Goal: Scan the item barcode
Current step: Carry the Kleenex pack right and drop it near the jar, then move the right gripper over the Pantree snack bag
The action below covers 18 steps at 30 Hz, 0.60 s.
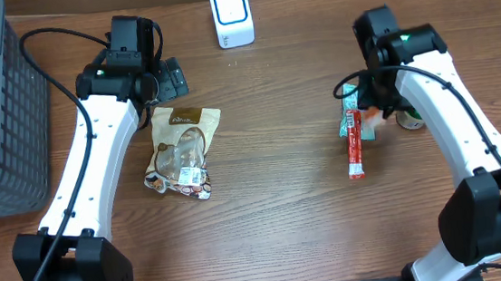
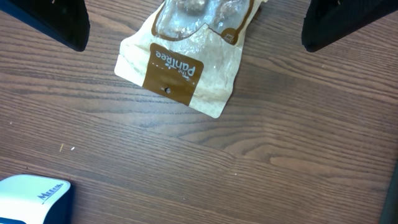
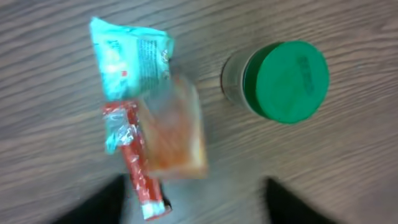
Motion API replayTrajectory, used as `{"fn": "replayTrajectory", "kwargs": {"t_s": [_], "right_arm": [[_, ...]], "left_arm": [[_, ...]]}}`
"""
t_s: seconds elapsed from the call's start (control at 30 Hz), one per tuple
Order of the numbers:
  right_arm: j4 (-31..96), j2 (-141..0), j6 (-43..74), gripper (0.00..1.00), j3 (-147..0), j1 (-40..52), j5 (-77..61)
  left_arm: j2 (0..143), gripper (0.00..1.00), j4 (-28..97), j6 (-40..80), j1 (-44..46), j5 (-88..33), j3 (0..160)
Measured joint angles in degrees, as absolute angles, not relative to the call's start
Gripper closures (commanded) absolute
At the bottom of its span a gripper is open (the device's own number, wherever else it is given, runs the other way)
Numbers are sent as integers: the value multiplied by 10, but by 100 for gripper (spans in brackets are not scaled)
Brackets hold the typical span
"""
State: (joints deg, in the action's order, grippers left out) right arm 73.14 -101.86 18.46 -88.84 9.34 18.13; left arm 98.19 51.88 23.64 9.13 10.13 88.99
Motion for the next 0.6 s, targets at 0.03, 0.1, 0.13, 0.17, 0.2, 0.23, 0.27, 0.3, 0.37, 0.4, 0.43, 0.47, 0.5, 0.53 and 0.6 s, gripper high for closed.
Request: {"fn": "replayTrajectory", "kwargs": {"t_s": [0.03,0.1,0.13,0.17,0.2,0.23,0.27,0.3,0.37,0.4,0.43,0.47,0.5,0.53,0.6], "right_arm": [[717,-1019,186,3,-875,87,177],[686,-1019,186,3,-855,79,156],[670,-1019,188,4,-846,78,137],[658,-1019,188,7,-841,78,123],[629,-1019,190,9,-827,80,64],[605,-1018,191,12,-819,83,25],[565,-1017,194,12,-806,87,-29],[538,-1018,194,12,-795,94,-69],[490,-1018,199,12,-775,115,-128],[466,-1018,204,12,-764,131,-153],[445,-1018,209,12,-755,150,-172],[416,-1018,213,12,-745,171,-188],[390,-1018,215,12,-737,190,-198],[369,-1018,216,12,-730,210,-207],[328,-1018,222,12,-717,254,-215]], "left_arm": [[982,0,519,236,91,101,890],[982,0,519,236,91,101,890],[982,0,519,236,91,101,890],[982,0,519,236,91,101,890],[982,0,519,236,91,101,890],[982,0,519,236,91,101,890],[982,0,519,236,91,101,890],[982,0,519,236,91,101,890],[982,0,519,236,91,101,890],[982,0,519,236,91,101,890],[982,0,519,236,91,101,890],[982,0,519,236,91,101,890],[982,0,519,236,91,101,890],[982,0,519,236,91,101,890],[982,0,519,236,91,101,890]]}}
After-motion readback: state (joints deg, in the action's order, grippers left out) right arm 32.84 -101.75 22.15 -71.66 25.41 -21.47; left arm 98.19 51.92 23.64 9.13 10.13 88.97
